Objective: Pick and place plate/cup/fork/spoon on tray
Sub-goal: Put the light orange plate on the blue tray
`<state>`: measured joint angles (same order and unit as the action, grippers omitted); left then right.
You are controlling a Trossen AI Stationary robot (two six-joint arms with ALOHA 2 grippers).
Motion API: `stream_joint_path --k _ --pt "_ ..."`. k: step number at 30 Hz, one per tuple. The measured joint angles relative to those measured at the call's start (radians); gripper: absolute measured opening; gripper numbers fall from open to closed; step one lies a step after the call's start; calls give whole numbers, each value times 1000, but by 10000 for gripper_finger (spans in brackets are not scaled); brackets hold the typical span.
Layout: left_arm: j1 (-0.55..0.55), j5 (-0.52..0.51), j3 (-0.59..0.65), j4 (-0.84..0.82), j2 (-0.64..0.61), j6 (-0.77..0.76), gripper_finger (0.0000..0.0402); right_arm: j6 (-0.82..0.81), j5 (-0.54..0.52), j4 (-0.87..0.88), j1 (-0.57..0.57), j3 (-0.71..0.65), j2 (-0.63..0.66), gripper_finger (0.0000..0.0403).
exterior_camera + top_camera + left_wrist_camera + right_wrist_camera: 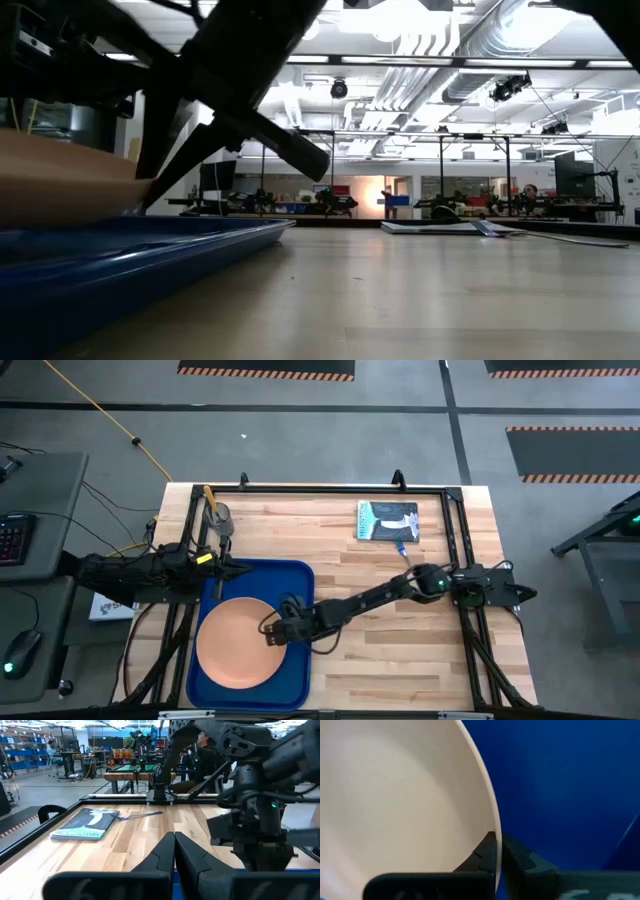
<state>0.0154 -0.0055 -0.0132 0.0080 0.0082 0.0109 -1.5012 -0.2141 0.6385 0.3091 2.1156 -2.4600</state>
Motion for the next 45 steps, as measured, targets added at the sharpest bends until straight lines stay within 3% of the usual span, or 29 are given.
stream_joint_path --k 5,12,17,35,39,45 --pt "0 0 0 0 0 0 3 -7 1 139 -11 138 -69 0" --pt "0 0 0 0 0 0 3 -32 -5 257 -13 151 -70 0" --pt "0 0 0 0 0 0 3 -27 59 259 -13 151 -69 0" --pt "0 0 0 0 0 0 3 -17 66 266 -23 151 -69 2" --pt "0 0 0 0 0 0 3 -21 59 294 -24 151 -69 26" --pt "0 0 0 0 0 0 3 -24 50 336 -24 150 -68 97"
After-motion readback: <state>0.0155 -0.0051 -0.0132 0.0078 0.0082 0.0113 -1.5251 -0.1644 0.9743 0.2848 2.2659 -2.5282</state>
